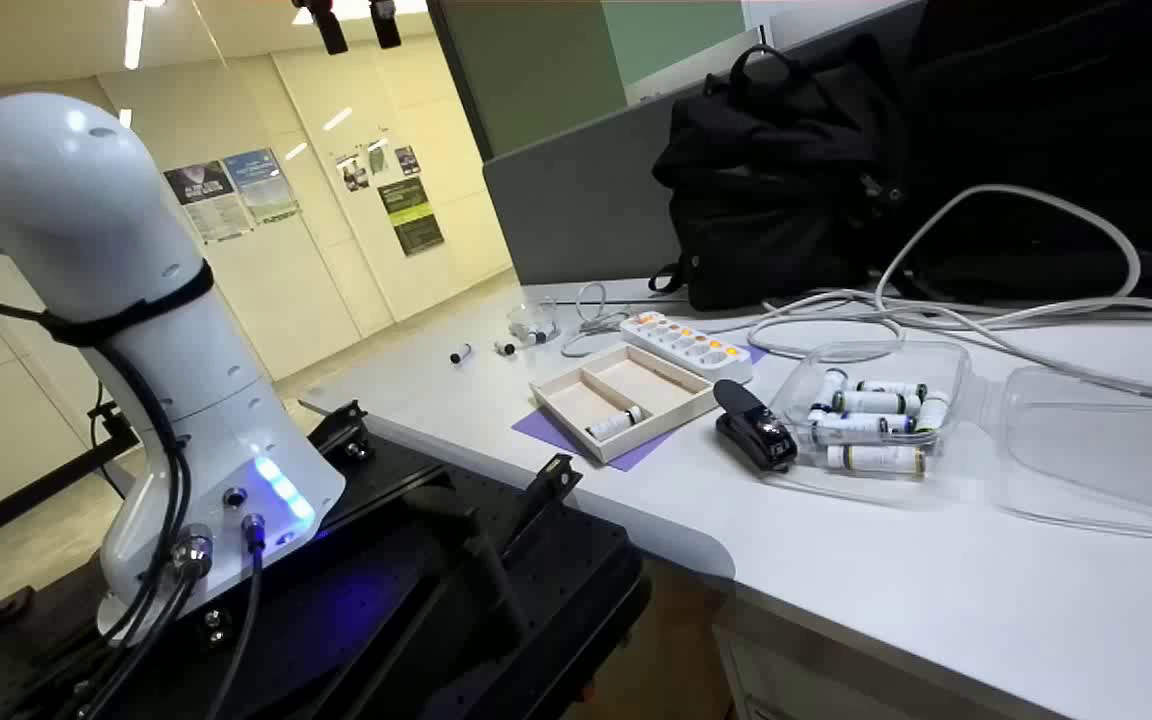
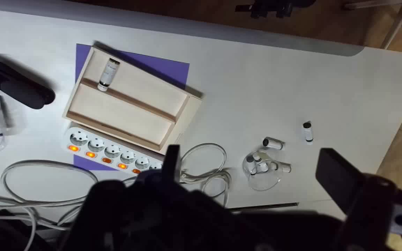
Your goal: Turn off the middle switch of the adapter
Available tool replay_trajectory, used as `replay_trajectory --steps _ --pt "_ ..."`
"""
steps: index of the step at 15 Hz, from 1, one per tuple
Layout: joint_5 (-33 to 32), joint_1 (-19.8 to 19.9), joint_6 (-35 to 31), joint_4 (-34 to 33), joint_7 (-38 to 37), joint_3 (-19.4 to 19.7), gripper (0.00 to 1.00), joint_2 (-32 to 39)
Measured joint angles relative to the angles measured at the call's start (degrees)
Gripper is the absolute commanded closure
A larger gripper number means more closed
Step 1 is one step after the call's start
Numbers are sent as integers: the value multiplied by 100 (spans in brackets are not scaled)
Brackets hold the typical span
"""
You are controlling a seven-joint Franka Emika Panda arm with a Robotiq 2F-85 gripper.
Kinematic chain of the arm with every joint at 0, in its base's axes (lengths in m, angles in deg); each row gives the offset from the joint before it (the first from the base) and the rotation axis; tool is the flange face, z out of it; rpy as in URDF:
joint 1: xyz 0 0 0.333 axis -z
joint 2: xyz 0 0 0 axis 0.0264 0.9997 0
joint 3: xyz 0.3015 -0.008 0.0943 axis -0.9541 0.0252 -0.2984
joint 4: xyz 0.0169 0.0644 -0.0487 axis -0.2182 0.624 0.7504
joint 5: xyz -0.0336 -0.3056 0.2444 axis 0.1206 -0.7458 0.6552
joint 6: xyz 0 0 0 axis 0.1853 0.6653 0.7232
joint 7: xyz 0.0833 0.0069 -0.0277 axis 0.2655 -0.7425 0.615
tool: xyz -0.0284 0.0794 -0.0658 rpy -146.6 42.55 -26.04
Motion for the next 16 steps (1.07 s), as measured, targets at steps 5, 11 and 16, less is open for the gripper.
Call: replay_trajectory --steps 5,11,16 --pt "0 0 -2 0 3 0 0 -7" --pt "0 0 -2 0 4 0 0 -7" --pt "-4 43 -520 -44 113 101 0 208"
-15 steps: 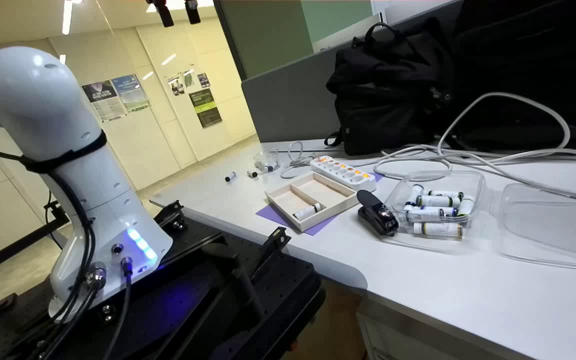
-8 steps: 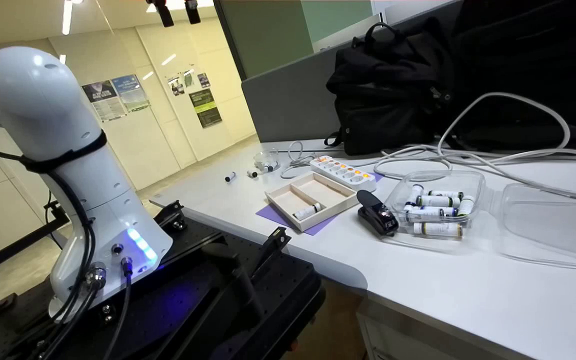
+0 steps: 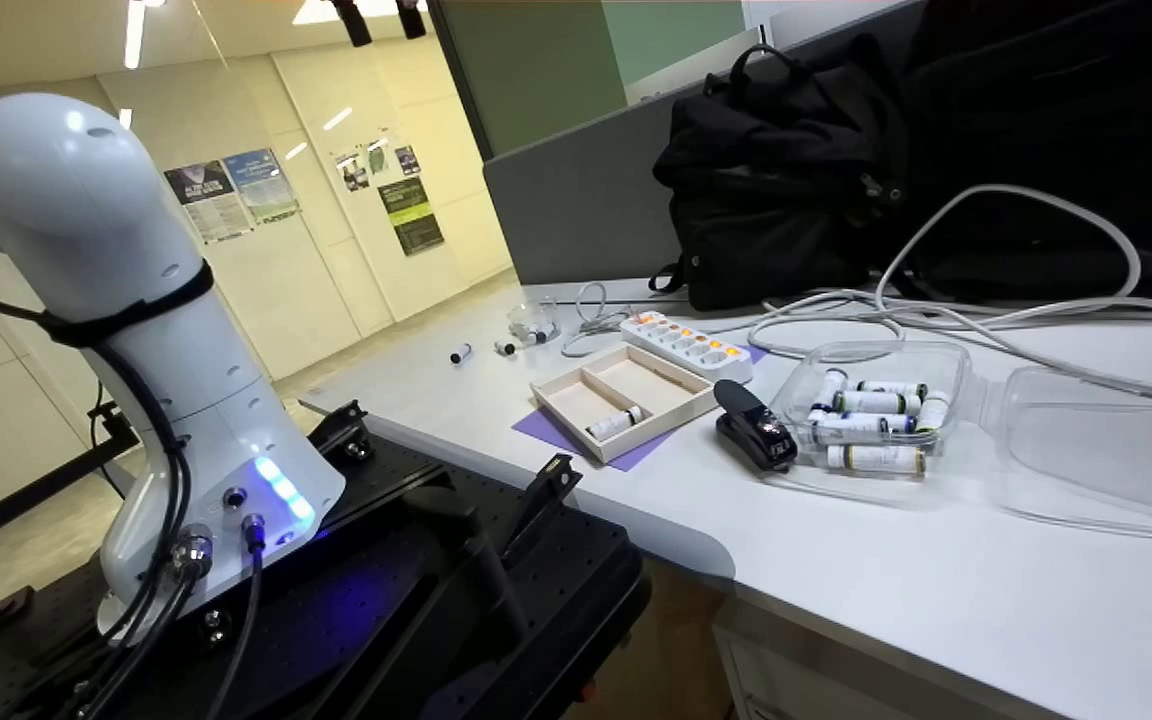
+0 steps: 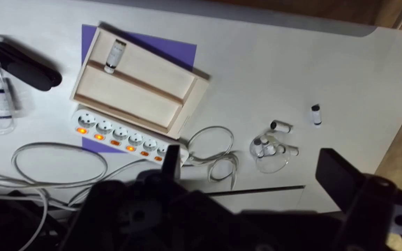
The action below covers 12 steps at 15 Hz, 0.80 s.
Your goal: Turn off the middle switch of the adapter
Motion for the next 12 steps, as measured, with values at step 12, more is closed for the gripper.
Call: replay_trajectory --steps 12 --pt "587 -59 -2570 -1287 823 749 0 2870"
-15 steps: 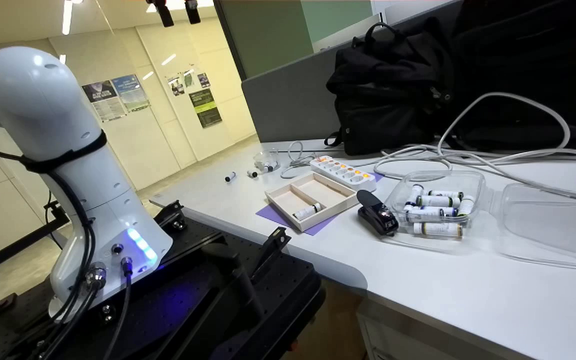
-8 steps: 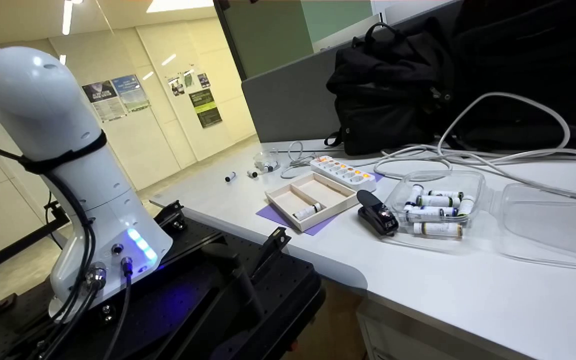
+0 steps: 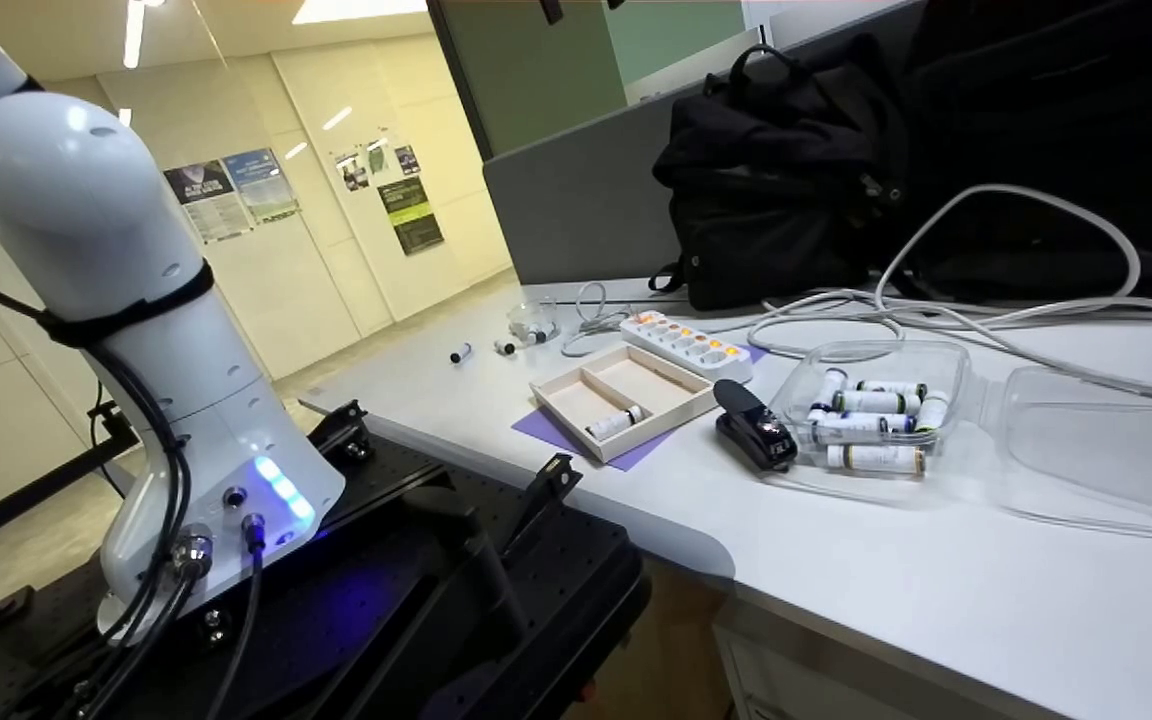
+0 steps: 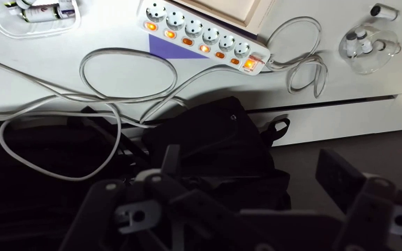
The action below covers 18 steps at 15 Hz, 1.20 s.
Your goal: Turn off the middle switch of the adapter
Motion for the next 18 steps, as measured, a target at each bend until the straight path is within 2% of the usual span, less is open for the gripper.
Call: replay_trajectory --steps 5,6,8,13,17,18 --pt "9 62 19 49 5 -41 0 -170" --pt "58 87 17 50 13 -67 25 -142" --pt "236 83 -232 50 17 -157 33 48" --pt "990 9 -2023 65 -237 -692 69 1356" --pt "1300 48 -1869 -54 -622 -1193 96 2457" --pt "1397 93 -1869 -101 -688 -1294 99 2702"
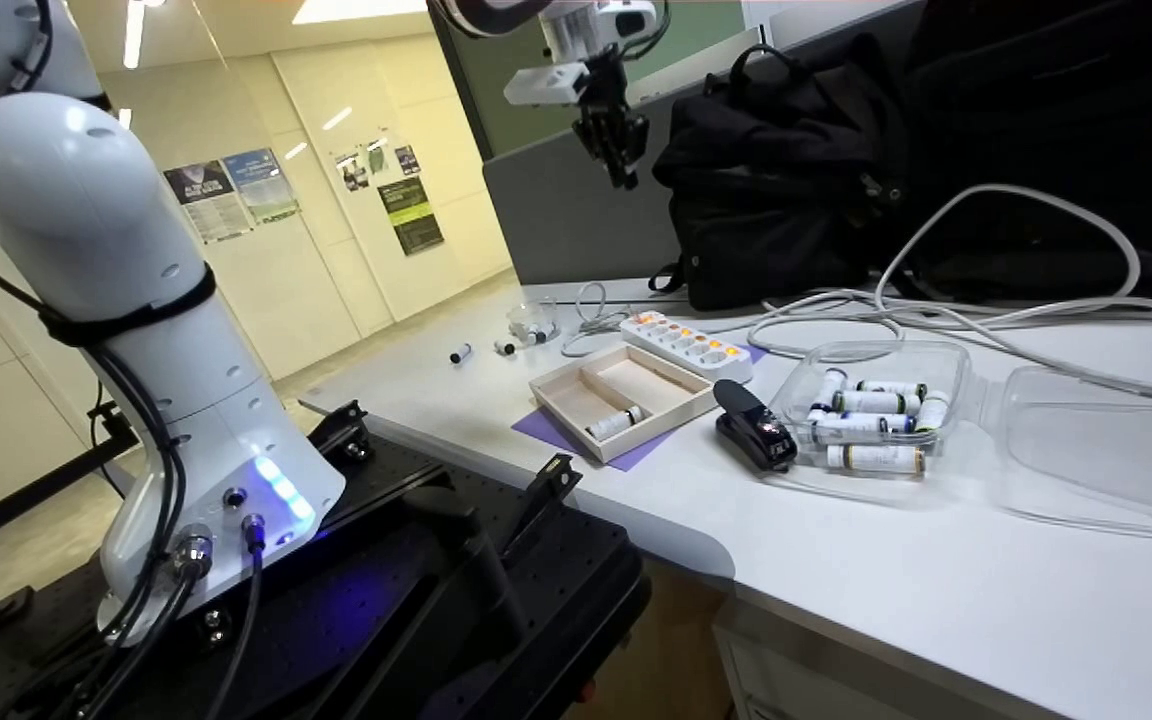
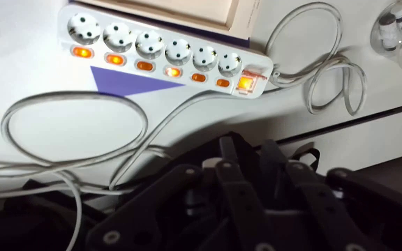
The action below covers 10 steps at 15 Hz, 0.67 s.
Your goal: Turn off the middle switch of the adapter
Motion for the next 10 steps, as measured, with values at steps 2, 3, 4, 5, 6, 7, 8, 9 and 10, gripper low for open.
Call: replay_trajectory --steps 2,3,4,5,6,7,8,9,10 --pt "307 171 -2 -194 -4 -190 100 505" --pt "400 282 -3 -336 -12 -263 100 750" --pt "447 412 6 -505 -32 -326 100 995" --pt "448 539 9 -671 -78 -372 100 1218" --pt "412 653 9 -829 -166 -396 99 1420" --pt "402 755 70 -971 -232 -410 99 1589" --pt "400 840 152 -1091 -252 -422 99 1715" --pt "399 895 205 -1177 -256 -430 99 1794" --pt "399 923 235 -1225 -262 -436 99 1828"
